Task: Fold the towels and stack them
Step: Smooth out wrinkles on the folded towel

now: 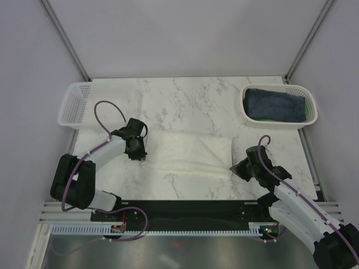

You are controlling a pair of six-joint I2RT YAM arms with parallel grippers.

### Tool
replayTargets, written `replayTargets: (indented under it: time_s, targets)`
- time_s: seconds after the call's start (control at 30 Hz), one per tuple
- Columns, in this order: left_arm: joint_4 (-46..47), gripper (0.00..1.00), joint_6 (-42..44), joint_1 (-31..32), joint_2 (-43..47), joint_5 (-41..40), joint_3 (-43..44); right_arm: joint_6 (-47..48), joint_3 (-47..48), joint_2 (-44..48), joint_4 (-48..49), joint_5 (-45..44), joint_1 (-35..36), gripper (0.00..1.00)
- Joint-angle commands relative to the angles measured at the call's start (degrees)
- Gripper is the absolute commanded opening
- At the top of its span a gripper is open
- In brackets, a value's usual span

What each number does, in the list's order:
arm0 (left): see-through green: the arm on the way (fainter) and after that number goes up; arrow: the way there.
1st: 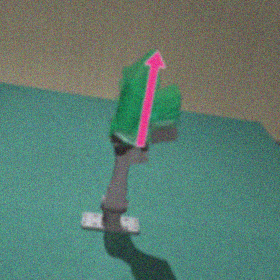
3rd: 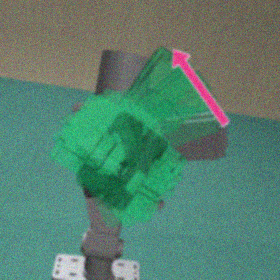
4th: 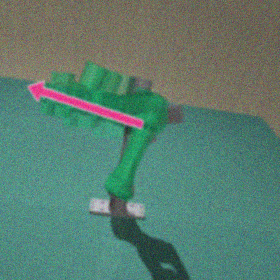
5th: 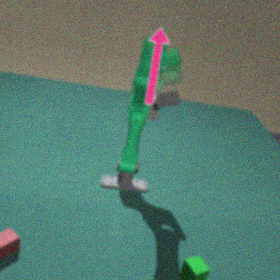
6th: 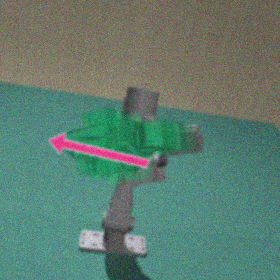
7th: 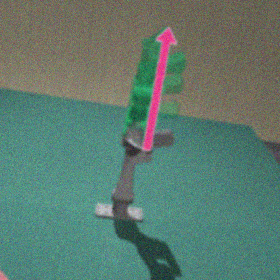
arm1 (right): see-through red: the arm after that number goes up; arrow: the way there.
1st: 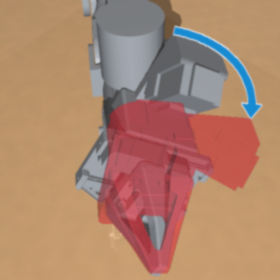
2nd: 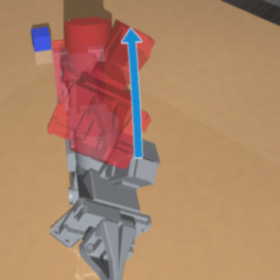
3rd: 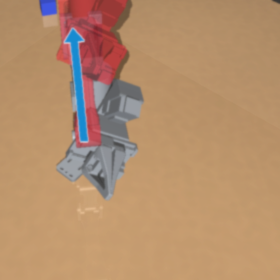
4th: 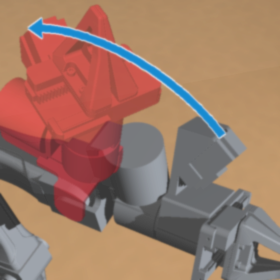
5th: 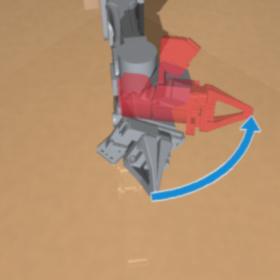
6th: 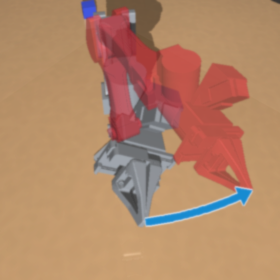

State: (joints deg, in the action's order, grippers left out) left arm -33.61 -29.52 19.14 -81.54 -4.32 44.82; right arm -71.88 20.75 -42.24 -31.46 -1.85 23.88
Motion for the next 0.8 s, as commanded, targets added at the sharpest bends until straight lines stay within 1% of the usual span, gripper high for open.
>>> replayTargets:
  time_s: [0.0,0.03,0.1,0.13,0.2,0.23,0.27,0.3,0.33,0.37,0.47,0.53,0.57,0.67,0.7,0.77]
  targets:
    - [1.0,0.26,-1.0,0.0,-0.6,-6.0,-1.6,3.0,1.0,1.9,-2.0,-5.3,0.1,0.00]
    - [1.1,0.24,-1.0,0.0,-0.4,-6.7,-1.7,4.7,1.4,2.1,-3.1,-6.1,0.1,0.00]
    - [1.0,0.24,-1.0,0.0,0.1,-7.5,-1.5,6.0,2.2,2.3,-5.5,-7.8,0.1,0.00]
    - [0.9,0.27,-0.8,0.0,0.2,-7.5,-1.2,6.7,2.5,2.4,-6.0,-8.9,0.0,0.00]
    - [0.6,0.38,-0.1,0.0,0.8,-5.9,0.0,9.3,3.9,2.3,-6.6,-9.3,0.1,0.01]
    - [0.3,0.49,0.3,0.0,1.1,-4.9,0.4,10.7,4.7,2.1,-6.5,-8.7,0.1,0.04]
    - [0.0,0.52,1.0,0.0,1.5,-4.2,0.8,13.7,6.9,1.6,-6.7,-8.7,0.1,0.21]
    - [-0.3,0.55,1.5,0.0,1.9,-3.1,1.3,14.7,8.2,0.9,-7.3,-9.0,0.1,0.31]
    - [-0.7,0.60,1.9,0.0,3.1,-3.2,1.8,15.9,9.5,0.5,-7.8,-9.7,0.1,0.39]
    - [-2.2,0.62,2.4,0.0,3.7,-4.7,2.3,18.5,11.9,-0.2,-8.0,-10.5,0.1,0.49]
    - [-5.3,0.64,2.4,0.0,6.8,-8.7,6.1,21.9,15.5,-2.2,-6.5,-12.5,0.1,0.61]
    - [-5.3,0.63,2.4,0.0,8.6,-8.3,9.1,25.0,16.8,-4.5,-3.4,-12.3,0.1,0.64]
    - [-4.9,0.63,2.5,0.1,9.9,-4.4,10.4,26.2,17.6,-7.6,-0.8,-11.4,0.1,0.66]
    - [4.1,0.63,3.1,0.2,11.1,5.9,10.5,31.9,19.6,-13.7,2.1,-9.2,-0.8,0.66]
    - [9.2,0.63,3.3,0.1,10.4,12.3,9.2,33.4,20.1,-17.8,3.1,-8.6,-1.5,0.67]
    - [11.9,0.63,3.2,0.1,8.6,15.2,8.4,36.8,20.6,-21.5,5.6,-7.0,-3.0,0.67]
